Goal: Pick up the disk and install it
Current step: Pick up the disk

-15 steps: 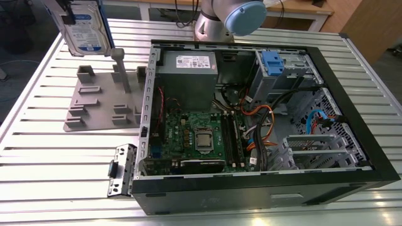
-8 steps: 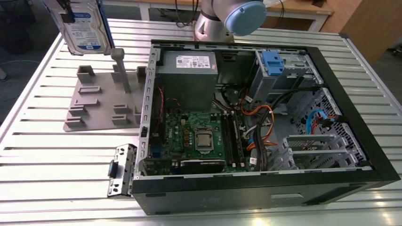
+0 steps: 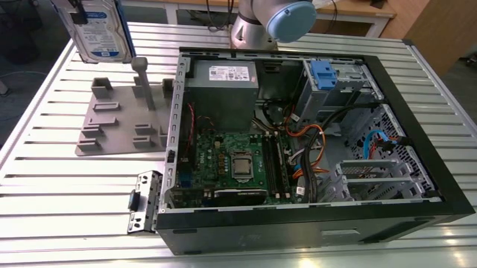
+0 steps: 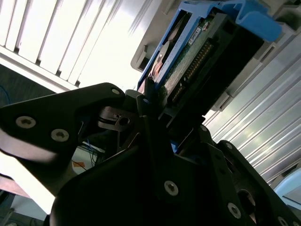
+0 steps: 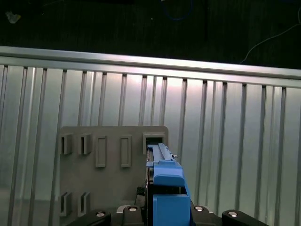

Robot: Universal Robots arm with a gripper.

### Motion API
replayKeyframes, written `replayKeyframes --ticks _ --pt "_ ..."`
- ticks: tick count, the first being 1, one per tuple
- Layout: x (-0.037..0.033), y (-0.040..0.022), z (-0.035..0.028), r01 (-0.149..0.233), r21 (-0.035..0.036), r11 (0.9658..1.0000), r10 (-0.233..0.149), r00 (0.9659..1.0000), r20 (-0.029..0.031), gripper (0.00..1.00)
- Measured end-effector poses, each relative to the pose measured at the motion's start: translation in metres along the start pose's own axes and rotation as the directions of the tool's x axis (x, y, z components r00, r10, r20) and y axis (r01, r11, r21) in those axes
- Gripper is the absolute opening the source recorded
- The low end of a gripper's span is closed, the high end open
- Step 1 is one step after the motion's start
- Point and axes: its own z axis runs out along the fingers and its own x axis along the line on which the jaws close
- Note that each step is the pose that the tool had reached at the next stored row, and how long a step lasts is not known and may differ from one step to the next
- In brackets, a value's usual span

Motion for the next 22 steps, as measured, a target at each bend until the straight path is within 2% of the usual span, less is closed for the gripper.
replayKeyframes --ticks 22 --pt "-0.0002 0.0002 -0.0164 0.000 -0.0001 1.0000 0.000 1.0000 0.0000 0.36"
